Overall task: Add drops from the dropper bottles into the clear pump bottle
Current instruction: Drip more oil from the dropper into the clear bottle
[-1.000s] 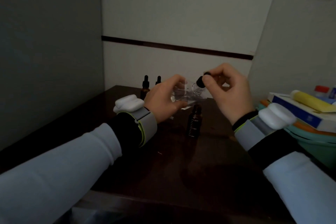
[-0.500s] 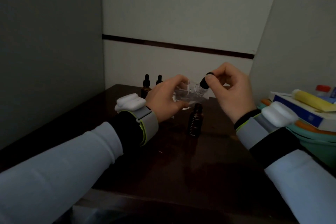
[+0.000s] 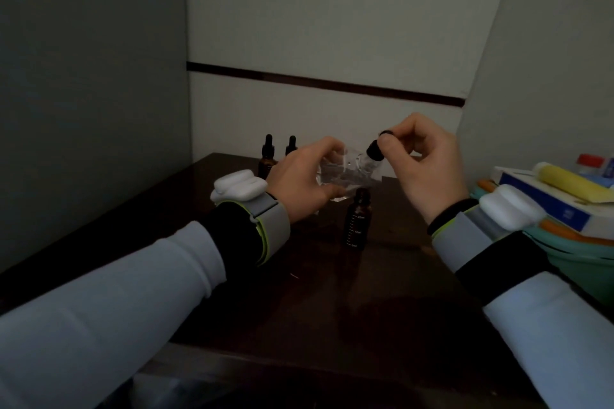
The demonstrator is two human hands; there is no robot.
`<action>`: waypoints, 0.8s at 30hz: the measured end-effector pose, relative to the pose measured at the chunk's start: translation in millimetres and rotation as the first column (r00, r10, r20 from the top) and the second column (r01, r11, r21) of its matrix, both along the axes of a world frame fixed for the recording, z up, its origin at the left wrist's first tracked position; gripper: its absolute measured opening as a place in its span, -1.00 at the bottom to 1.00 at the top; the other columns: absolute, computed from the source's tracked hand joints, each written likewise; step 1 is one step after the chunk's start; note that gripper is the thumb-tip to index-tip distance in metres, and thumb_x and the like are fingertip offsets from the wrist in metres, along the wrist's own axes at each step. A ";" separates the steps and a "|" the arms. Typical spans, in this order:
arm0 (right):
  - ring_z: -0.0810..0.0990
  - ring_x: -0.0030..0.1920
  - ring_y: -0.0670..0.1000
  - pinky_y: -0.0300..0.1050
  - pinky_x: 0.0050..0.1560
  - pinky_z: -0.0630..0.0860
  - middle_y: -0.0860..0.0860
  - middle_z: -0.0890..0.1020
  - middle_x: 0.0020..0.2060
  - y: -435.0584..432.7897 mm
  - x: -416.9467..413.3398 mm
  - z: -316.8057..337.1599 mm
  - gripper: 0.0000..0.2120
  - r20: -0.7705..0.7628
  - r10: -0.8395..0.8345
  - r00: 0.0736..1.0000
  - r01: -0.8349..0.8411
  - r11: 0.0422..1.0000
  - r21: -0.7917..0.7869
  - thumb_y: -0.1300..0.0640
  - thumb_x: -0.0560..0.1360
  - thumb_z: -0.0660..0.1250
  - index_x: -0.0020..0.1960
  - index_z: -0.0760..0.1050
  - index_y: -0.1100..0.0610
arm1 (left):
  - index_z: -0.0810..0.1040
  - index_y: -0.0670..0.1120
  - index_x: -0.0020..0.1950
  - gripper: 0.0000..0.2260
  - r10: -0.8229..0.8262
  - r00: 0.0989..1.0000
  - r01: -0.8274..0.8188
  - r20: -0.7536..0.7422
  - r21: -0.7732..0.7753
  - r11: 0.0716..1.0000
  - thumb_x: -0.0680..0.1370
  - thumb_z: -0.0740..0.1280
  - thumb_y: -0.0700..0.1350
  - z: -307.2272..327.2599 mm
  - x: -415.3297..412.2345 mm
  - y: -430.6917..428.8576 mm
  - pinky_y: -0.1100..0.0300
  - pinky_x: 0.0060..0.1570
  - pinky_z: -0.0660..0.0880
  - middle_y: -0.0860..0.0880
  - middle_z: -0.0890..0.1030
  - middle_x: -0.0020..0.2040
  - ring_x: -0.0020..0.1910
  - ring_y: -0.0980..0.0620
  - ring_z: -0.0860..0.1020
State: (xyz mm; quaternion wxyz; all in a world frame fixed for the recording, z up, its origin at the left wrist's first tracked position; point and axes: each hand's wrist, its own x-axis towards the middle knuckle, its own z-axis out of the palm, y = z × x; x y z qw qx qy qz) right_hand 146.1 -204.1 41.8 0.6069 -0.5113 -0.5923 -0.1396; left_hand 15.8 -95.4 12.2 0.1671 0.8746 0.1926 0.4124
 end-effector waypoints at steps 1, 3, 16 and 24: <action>0.40 -0.39 -0.23 -0.41 -0.40 0.31 -0.14 0.42 -0.42 -0.6 -0.6 0.8 -0.74 -0.014 -0.008 1.000 0.009 0.999 0.046 0.23 0.47 0.35 -0.29 0.40 -0.06 | 0.45 0.00 0.21 -0.57 0.002 1.000 -0.002 -0.001 -0.003 1.000 0.40 0.50 -0.11 -0.2 0.2 0.8 -0.02 0.07 0.51 0.10 0.53 0.04 0.07 0.06 0.53; 0.41 -0.37 -0.25 -0.44 -0.37 0.32 -0.14 0.45 -0.38 -2.8 -1.8 4.0 -0.78 -0.056 -0.030 0.998 0.038 0.988 0.151 0.18 0.46 0.33 -0.25 0.39 -0.09 | 0.45 0.00 0.20 -0.57 0.013 1.000 -0.013 -0.010 -0.016 1.000 0.39 0.50 -0.10 -1.0 0.5 2.7 -0.03 0.08 0.50 0.11 0.51 0.00 0.08 0.03 0.54; 0.39 -0.42 -0.24 -0.44 -0.39 0.30 -0.14 0.41 -0.43 -3.4 -0.6 5.3 -0.82 -0.041 -0.030 0.999 0.033 0.996 0.083 0.14 0.39 0.29 -0.32 0.36 -0.05 | 0.45 0.01 0.19 -0.58 0.044 0.999 -0.045 -0.022 -0.044 0.998 0.39 0.50 -0.09 -2.0 0.8 7.5 -0.03 0.08 0.49 0.15 0.48 -0.04 0.09 0.00 0.53; 0.39 -0.41 -0.24 -0.43 -0.39 0.30 -0.11 0.41 -0.43 -0.5 4.1 3.0 -0.76 0.001 -0.032 0.999 0.032 0.999 0.034 0.18 0.43 0.31 -0.33 0.36 -0.06 | 0.44 0.01 0.20 -0.58 0.035 0.999 -0.036 -0.032 -0.034 0.999 0.39 0.50 -0.09 -1.8 0.6 6.4 -0.03 0.07 0.50 0.14 0.48 -0.03 0.10 0.01 0.53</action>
